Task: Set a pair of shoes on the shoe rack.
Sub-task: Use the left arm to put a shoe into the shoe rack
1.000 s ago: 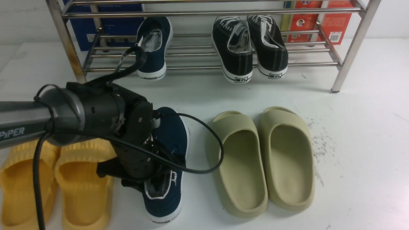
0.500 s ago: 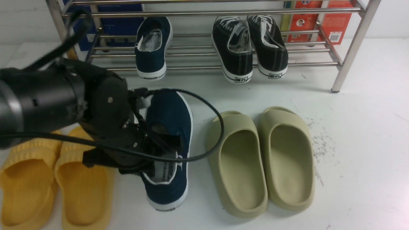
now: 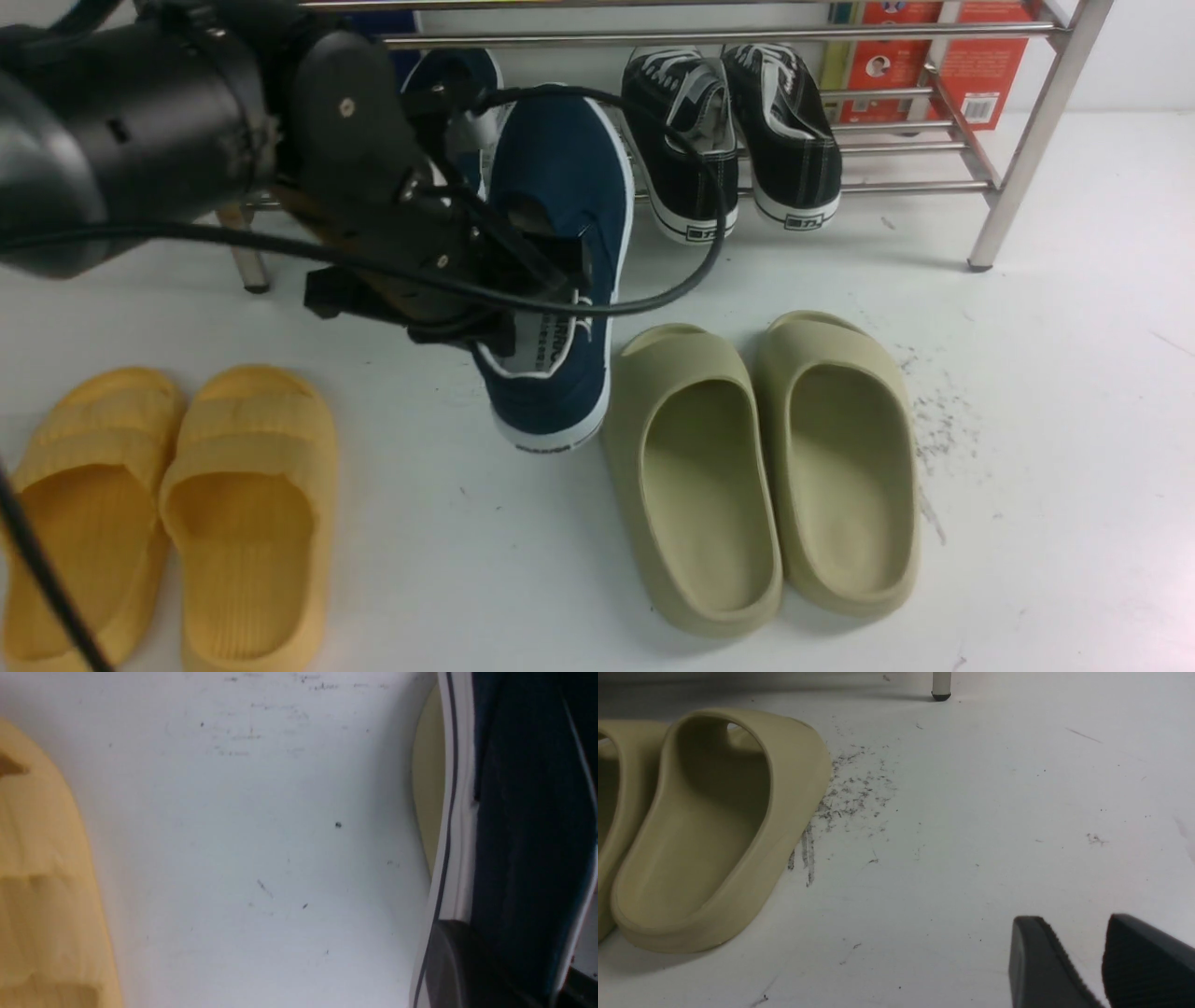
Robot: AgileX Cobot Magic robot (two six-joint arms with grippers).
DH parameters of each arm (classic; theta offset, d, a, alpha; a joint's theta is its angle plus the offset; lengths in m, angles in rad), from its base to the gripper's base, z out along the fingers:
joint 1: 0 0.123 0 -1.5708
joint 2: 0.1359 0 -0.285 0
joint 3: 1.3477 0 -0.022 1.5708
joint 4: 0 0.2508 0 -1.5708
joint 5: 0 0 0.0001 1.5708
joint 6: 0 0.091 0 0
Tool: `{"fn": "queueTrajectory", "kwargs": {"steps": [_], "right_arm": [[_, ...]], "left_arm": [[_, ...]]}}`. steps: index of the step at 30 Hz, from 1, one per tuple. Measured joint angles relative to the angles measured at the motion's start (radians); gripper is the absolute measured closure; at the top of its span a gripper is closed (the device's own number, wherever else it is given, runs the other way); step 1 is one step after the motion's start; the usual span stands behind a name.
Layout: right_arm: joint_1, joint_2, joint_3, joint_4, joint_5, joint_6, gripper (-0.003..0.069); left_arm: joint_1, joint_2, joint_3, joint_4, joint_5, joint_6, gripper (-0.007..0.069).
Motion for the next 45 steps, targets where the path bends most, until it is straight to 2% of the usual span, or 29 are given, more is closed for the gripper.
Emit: {"fn": "queueTrajectory", "kwargs": {"steps": [6, 14, 20, 34, 45], "right_arm": [[0.000, 0.000, 0.000, 0.000, 0.000, 0.000, 0.0412], [0.000, 0.000, 0.000, 0.000, 0.000, 0.000, 0.0412], [0.000, 0.000, 0.000, 0.000, 0.000, 0.000, 0.0412], [0.000, 0.000, 0.000, 0.000, 0.000, 0.000, 0.0412], [0.000, 0.000, 0.000, 0.000, 0.000, 0.000, 0.0412]], "left_arm": [[0.009, 0.182, -0.190, 0.018, 0.013, -0.006, 0.0627], [0.010, 0.301, -0.331, 0.092, 0.055, -0.054, 0.0627], [0.021, 0.309, -0.342, 0.112, 0.040, -0.075, 0.0627], [0.105, 0.350, -0.351, 0.110, -0.135, -0.080, 0.0627], [0.110, 0.401, -0.354, 0.118, -0.257, -0.079, 0.0627]]}}
